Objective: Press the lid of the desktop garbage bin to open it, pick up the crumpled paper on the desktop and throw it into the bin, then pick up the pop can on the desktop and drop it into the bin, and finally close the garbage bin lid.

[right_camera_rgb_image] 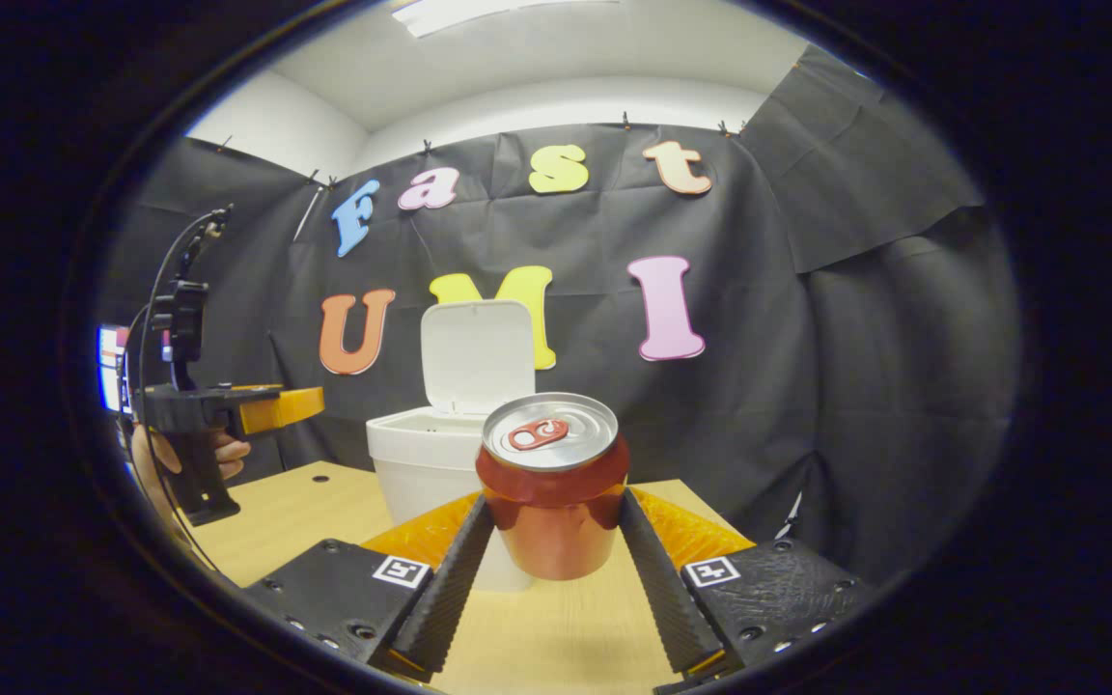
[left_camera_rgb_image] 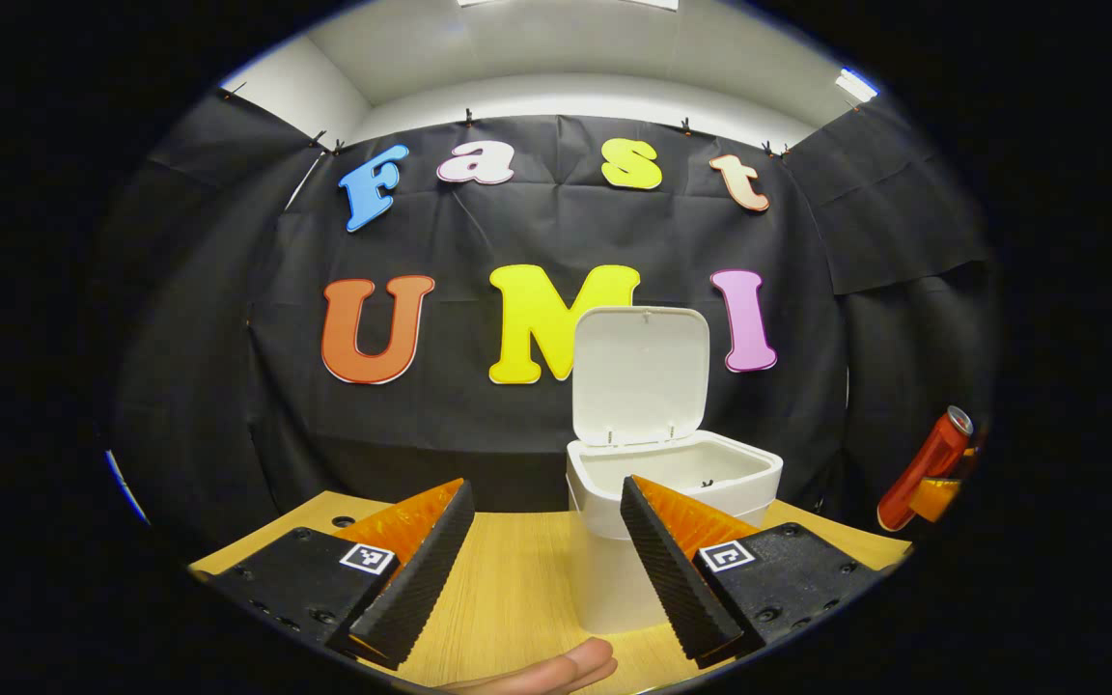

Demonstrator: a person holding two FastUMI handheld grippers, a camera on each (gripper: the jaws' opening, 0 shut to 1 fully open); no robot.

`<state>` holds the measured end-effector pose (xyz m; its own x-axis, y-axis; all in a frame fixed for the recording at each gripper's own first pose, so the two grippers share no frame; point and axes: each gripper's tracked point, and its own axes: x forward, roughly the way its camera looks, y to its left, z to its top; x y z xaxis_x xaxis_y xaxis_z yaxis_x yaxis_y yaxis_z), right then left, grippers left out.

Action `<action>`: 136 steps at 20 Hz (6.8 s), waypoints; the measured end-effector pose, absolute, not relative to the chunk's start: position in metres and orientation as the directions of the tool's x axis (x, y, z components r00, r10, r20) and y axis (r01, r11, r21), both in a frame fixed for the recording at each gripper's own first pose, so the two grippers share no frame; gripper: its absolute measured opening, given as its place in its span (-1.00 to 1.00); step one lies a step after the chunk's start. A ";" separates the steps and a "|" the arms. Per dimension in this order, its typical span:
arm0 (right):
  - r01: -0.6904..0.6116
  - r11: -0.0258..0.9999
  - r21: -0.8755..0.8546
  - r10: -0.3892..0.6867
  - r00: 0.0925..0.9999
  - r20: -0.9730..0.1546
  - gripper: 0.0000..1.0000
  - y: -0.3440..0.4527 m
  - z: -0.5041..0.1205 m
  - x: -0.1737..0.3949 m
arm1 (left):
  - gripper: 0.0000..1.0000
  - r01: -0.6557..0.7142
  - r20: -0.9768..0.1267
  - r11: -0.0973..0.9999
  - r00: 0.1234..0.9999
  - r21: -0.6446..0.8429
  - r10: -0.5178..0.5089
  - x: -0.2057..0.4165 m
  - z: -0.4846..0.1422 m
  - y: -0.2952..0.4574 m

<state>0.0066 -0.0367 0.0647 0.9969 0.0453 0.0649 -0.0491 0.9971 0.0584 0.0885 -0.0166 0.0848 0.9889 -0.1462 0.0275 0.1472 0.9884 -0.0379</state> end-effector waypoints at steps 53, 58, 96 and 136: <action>-0.110 0.993 0.032 0.109 0.993 0.034 0.94 0.085 0.220 0.164 | 0.98 -0.007 -0.102 0.999 0.995 -0.050 0.002 -0.023 -0.038 0.084; -0.097 0.993 0.068 0.093 0.994 0.061 0.93 0.072 0.271 0.164 | 0.98 -0.006 -0.101 0.999 0.995 -0.040 0.002 -0.022 -0.039 0.084; -0.009 1.000 0.026 0.018 0.932 -0.362 0.92 0.109 0.162 0.266 | 0.96 -0.058 0.005 0.996 0.998 -0.069 0.059 -0.050 0.006 0.098; 0.017 0.997 0.070 0.008 0.937 -0.349 0.89 0.089 0.089 0.174 | 0.96 0.014 -0.016 0.996 1.000 -0.091 -0.015 -0.072 0.011 0.083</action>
<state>0.1742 0.0894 0.0889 0.9370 0.0080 -0.3492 0.0174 0.9974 0.0695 -0.0715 0.0827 0.0111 0.9998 -0.0151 -0.0157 0.0136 0.9957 -0.0912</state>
